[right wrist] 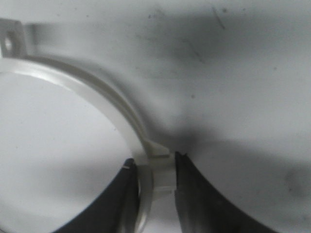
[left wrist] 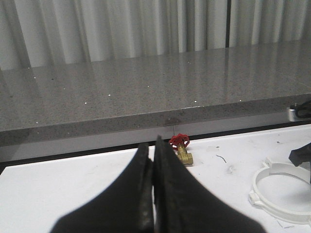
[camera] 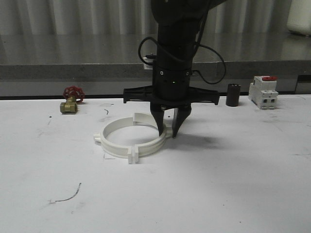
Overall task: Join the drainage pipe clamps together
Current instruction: 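Press the held half against the placed half to close the ring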
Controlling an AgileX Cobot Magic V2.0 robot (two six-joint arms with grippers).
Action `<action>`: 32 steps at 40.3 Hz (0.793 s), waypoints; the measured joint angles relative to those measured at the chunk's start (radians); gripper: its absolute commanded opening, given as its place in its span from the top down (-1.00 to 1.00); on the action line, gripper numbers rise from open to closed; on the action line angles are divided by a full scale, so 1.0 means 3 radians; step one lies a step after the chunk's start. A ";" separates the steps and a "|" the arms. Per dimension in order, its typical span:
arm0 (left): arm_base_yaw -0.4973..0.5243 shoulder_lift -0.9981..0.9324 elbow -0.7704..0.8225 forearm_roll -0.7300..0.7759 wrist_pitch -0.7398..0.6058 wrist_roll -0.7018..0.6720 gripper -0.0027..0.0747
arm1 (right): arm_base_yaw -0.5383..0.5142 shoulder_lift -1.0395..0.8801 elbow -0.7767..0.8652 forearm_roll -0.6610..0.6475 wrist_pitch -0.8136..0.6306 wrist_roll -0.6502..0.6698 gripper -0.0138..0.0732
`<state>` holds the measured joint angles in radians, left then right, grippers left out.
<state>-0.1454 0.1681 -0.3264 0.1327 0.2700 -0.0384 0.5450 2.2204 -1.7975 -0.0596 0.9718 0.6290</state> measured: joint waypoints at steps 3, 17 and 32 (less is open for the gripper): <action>0.0000 0.0000 0.0000 0.0000 0.0000 0.0000 0.98 | 0.0000 0.0000 0.0000 0.0000 0.0000 0.0000 0.24; 0.0000 0.0000 0.0000 0.0000 0.0000 0.0000 0.98 | 0.0000 0.0000 0.0000 0.0000 0.0000 0.0000 0.24; 0.0000 0.0000 0.0000 0.0000 0.0000 0.0000 0.98 | 0.0000 0.0000 0.0000 0.0000 0.0000 0.0036 0.03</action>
<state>-0.1454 0.1681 -0.3264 0.1327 0.2700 -0.0384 0.5450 2.2204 -1.7975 -0.0596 0.9718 0.6397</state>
